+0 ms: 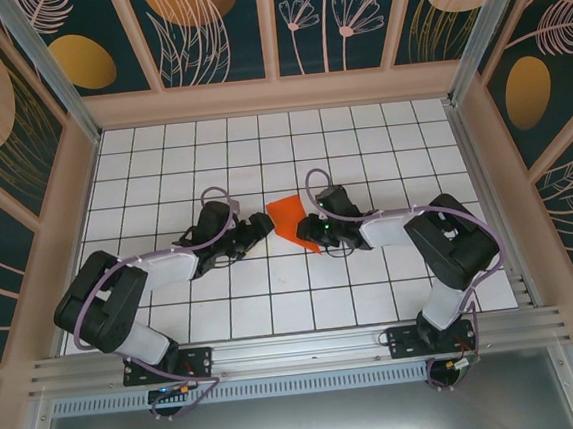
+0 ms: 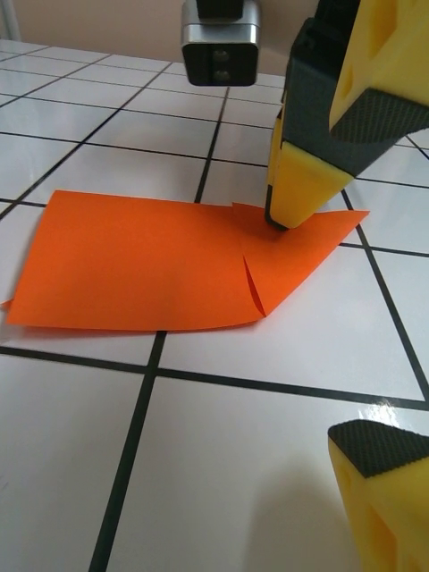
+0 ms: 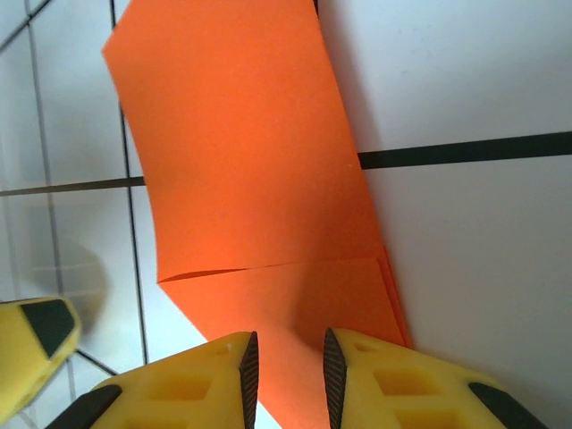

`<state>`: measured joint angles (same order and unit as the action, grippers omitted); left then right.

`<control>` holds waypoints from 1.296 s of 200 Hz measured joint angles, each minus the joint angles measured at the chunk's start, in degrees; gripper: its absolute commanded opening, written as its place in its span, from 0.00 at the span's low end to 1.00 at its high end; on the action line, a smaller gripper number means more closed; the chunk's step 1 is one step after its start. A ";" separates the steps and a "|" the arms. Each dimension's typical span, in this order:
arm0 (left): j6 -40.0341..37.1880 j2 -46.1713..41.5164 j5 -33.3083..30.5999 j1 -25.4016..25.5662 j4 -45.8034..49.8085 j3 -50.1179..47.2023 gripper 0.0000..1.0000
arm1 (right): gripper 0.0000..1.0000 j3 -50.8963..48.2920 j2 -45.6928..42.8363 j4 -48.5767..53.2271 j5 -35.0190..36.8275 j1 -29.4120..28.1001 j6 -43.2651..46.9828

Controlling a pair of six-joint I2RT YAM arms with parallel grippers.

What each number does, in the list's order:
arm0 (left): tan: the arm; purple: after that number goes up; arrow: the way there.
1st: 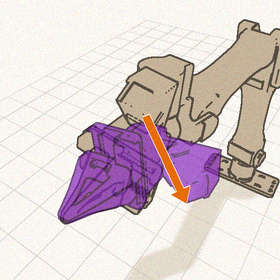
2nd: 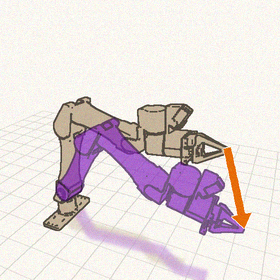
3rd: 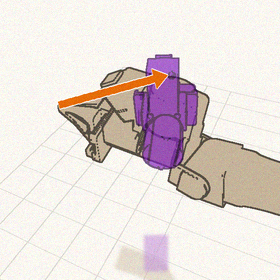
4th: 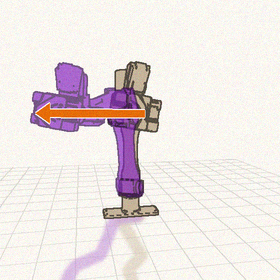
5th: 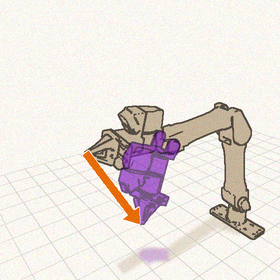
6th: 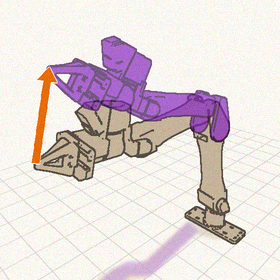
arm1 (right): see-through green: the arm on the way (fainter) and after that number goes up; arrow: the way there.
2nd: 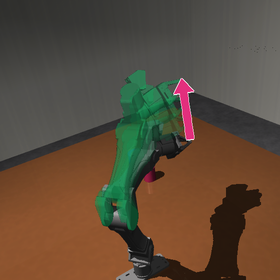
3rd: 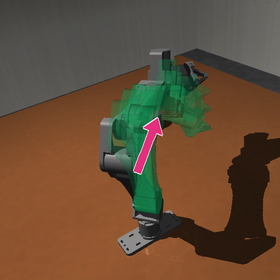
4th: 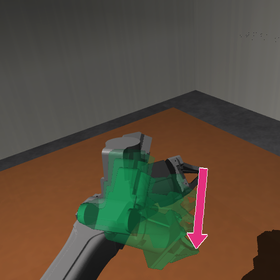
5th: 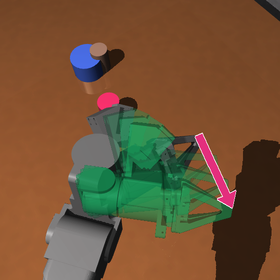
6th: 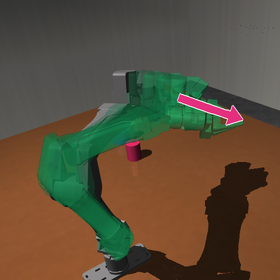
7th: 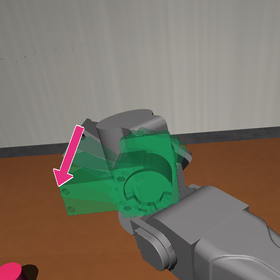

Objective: Fold a paper plane with a square sheet of paper (pick it up from the middle)

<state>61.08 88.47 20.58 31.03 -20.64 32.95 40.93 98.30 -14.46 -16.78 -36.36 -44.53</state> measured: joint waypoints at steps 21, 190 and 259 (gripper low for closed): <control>0.81 1.66 0.85 0.31 -0.68 0.83 0.72 | 0.30 -3.08 -0.66 -4.48 -4.44 2.43 -1.49; 2.67 14.32 7.34 1.31 -3.50 8.55 0.43 | 0.30 -8.11 -0.70 -12.39 -15.02 7.34 -4.28; 3.26 17.18 11.61 1.62 -8.48 9.05 0.33 | 0.34 -9.18 -0.70 -14.32 -16.98 8.00 -4.72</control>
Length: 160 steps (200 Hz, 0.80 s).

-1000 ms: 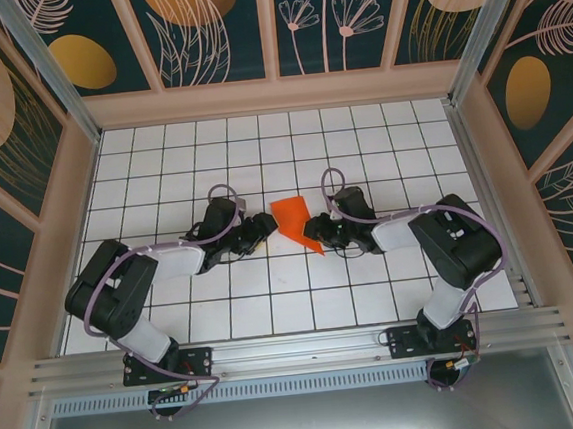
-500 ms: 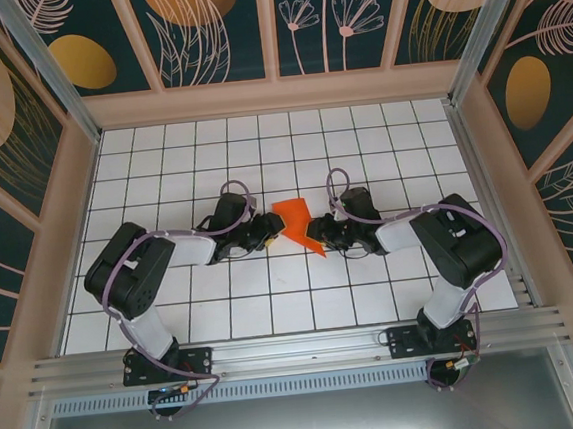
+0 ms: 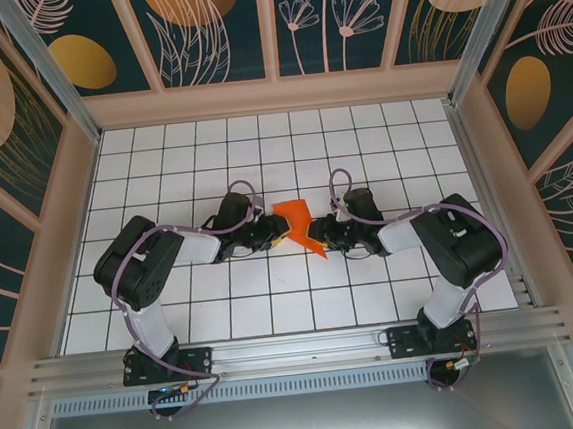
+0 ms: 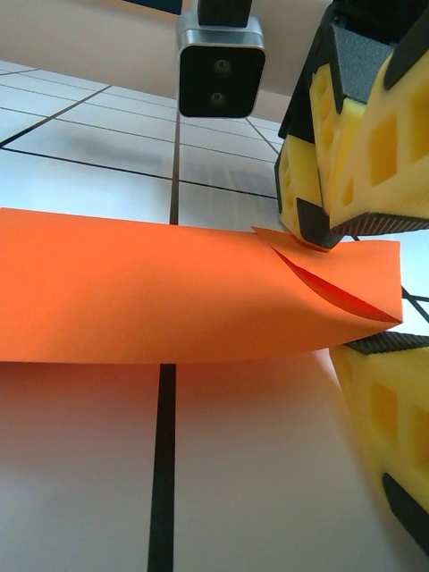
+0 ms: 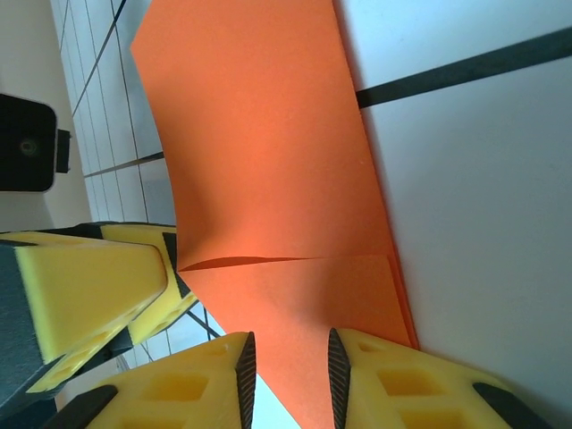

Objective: Fold a paper plane with a square sheet of paper (pick it up from the middle)

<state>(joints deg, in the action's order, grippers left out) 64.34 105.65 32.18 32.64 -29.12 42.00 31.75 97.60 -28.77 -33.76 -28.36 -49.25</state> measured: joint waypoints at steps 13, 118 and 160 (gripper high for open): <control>0.42 0.61 0.48 0.00 -0.85 0.02 0.30 | 0.39 -0.04 0.00 -0.33 -0.55 0.15 -0.31; 3.50 1.99 1.64 0.00 -5.18 0.02 0.03 | 0.62 0.46 -10.75 8.31 10.21 -3.48 14.05; 4.37 1.16 0.96 0.00 -5.18 0.02 0.02 | 0.56 0.90 -14.73 9.79 25.05 -12.52 28.55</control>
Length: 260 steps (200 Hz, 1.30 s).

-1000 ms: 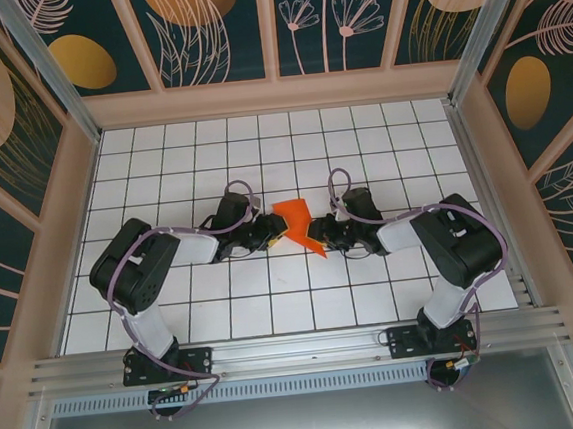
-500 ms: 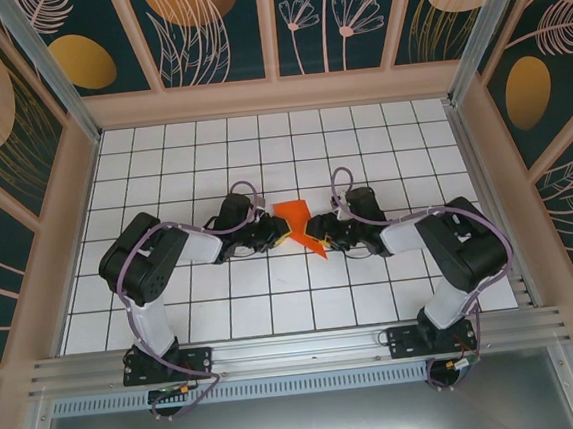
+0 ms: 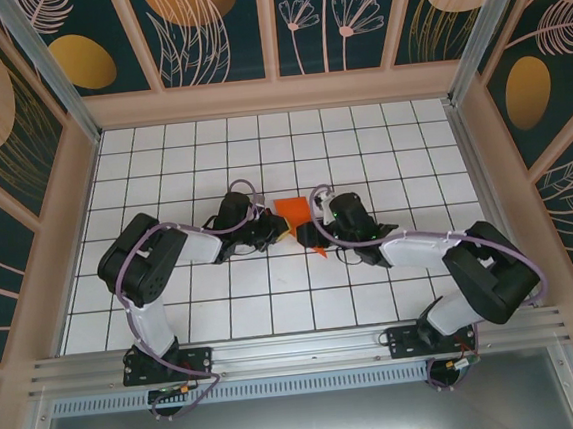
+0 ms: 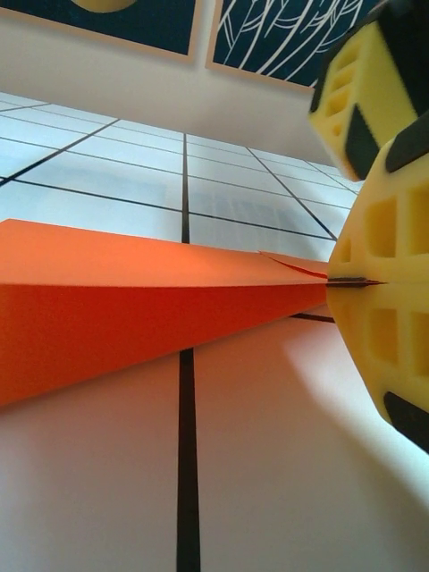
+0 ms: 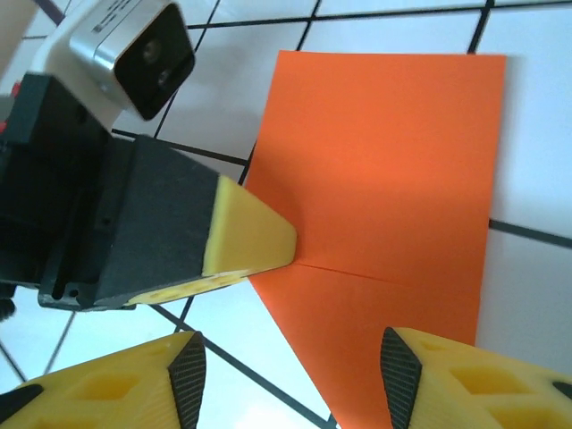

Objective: Fold a paper plane with a square sheet of paper (pick it up from the middle)

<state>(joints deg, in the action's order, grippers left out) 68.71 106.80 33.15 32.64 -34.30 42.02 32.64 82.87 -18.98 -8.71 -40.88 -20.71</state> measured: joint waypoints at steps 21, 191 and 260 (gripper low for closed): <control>0.22 -0.63 -0.24 0.00 0.00 0.00 0.02 | 0.55 0.00 -0.20 -0.02 6.19 -2.21 5.95; 0.61 -1.29 -0.66 0.00 1.14 0.00 0.04 | 0.35 -0.55 14.23 -13.49 31.28 -13.99 31.67; 0.31 -1.77 -0.85 0.00 3.28 1.18 0.18 | 0.11 -0.52 15.78 -14.25 32.74 -14.29 33.88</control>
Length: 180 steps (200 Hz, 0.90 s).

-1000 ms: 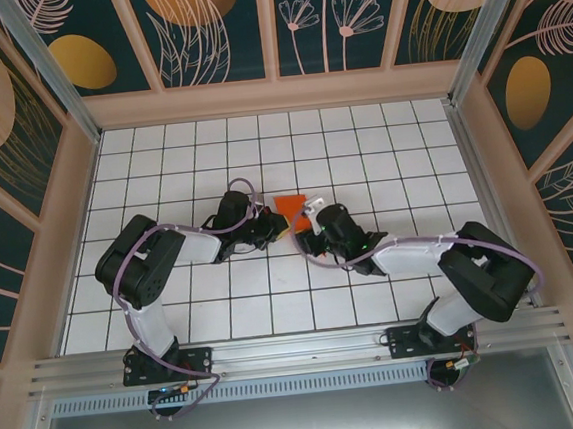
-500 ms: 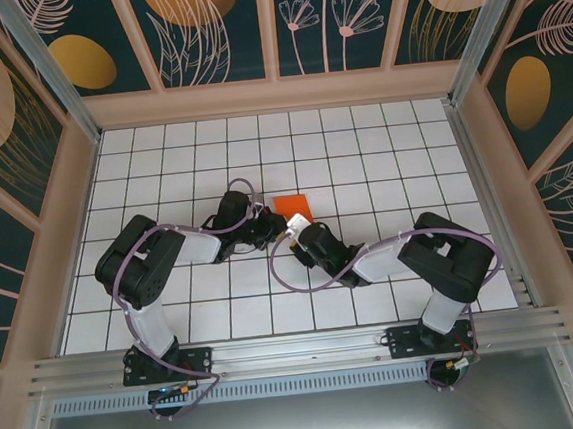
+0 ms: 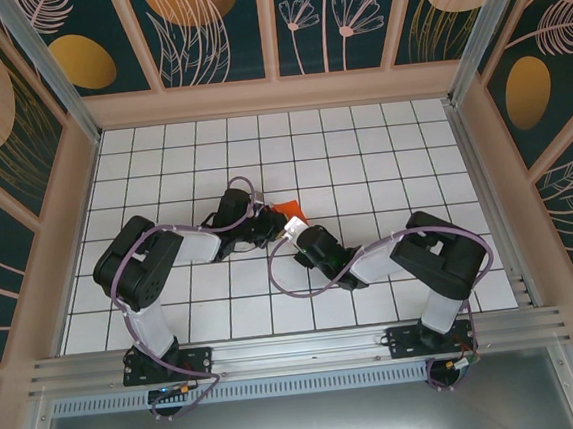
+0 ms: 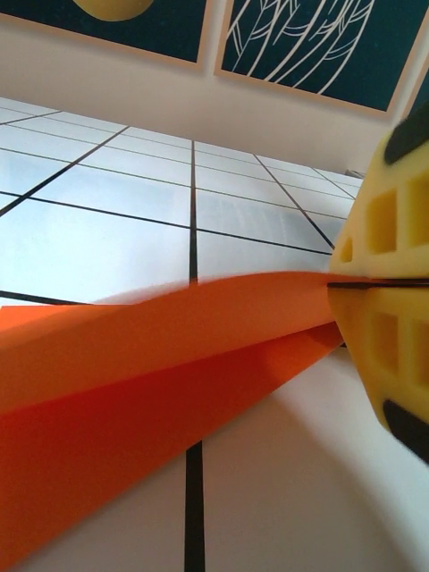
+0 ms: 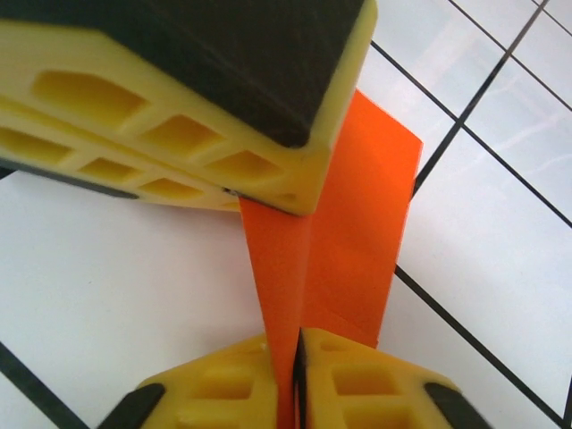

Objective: Fold a paper plane with a square sheet of paper (pick it up from the middle)

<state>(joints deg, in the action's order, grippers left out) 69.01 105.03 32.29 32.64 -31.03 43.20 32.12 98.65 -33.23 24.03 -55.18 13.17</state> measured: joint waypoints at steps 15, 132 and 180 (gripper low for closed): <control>-0.20 -0.24 -0.11 -0.17 0.85 0.00 0.31 | 0.10 0.00 -0.02 0.22 0.00 0.00 -0.04; -8.92 -19.58 -11.50 -10.05 13.00 -2.95 0.70 | 0.00 5.97 -2.71 11.17 -17.05 3.21 -11.06; -9.05 -21.20 -11.78 -10.05 9.29 -12.13 0.71 | 0.00 8.96 -2.71 14.29 -28.55 8.63 -19.26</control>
<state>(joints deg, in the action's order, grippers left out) 59.96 83.83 20.51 22.59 -21.74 31.07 41.08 95.94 -18.94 -4.51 -46.54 -6.09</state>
